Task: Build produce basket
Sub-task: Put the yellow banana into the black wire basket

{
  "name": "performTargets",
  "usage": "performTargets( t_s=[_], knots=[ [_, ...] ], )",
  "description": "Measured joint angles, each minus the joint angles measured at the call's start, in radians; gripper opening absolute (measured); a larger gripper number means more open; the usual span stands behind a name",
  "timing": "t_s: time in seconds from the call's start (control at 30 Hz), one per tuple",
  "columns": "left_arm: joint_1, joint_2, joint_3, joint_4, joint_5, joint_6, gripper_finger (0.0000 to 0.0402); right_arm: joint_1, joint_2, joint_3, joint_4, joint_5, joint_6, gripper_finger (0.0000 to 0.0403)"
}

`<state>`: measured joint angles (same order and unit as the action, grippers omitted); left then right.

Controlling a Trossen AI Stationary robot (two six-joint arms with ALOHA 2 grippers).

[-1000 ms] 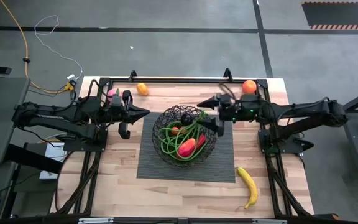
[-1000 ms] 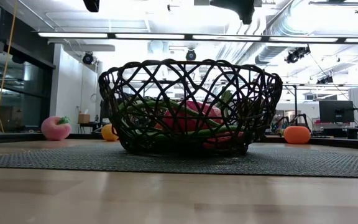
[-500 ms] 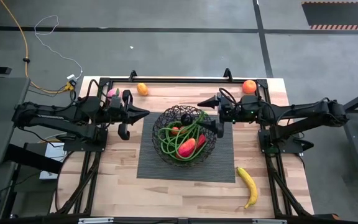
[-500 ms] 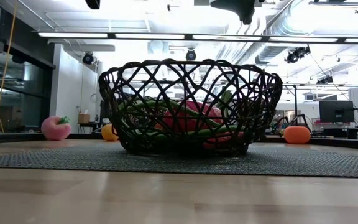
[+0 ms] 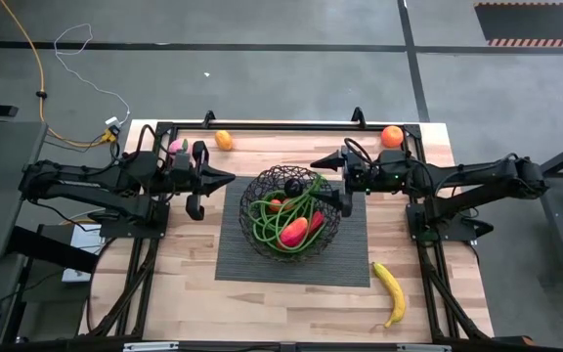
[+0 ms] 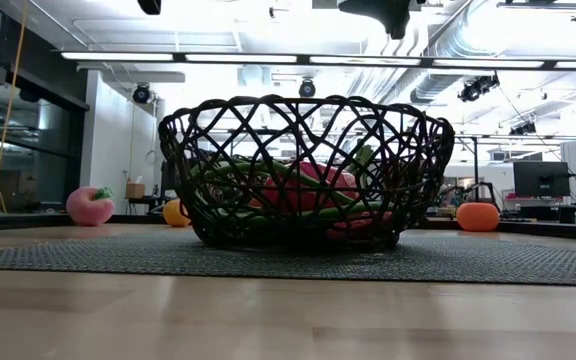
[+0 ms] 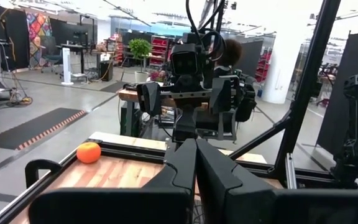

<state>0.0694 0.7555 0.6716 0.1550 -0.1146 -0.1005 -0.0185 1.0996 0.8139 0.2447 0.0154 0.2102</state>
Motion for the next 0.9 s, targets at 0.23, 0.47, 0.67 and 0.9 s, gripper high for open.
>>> performTargets(
  t_s=[0.23,0.47,0.67,0.9],
  knots=[
    [0.0,0.0,0.0,-0.001,0.002,0.0,0.0,0.0,-0.038,0.026,-0.134,-0.026,0.118,0.0392],
    [0.0,0.0,0.0,-0.004,0.002,0.0,0.0,0.094,-0.094,0.223,-0.929,-0.025,0.441,0.0392],
    [0.001,0.0,0.0,-0.026,-0.001,0.026,0.0,0.349,-0.084,0.196,-1.299,-0.102,0.938,0.0392],
    [0.003,0.0,0.0,-0.026,-0.002,0.026,0.0,0.664,-0.066,-0.007,-1.185,-0.13,1.466,0.0392]
  ],
)
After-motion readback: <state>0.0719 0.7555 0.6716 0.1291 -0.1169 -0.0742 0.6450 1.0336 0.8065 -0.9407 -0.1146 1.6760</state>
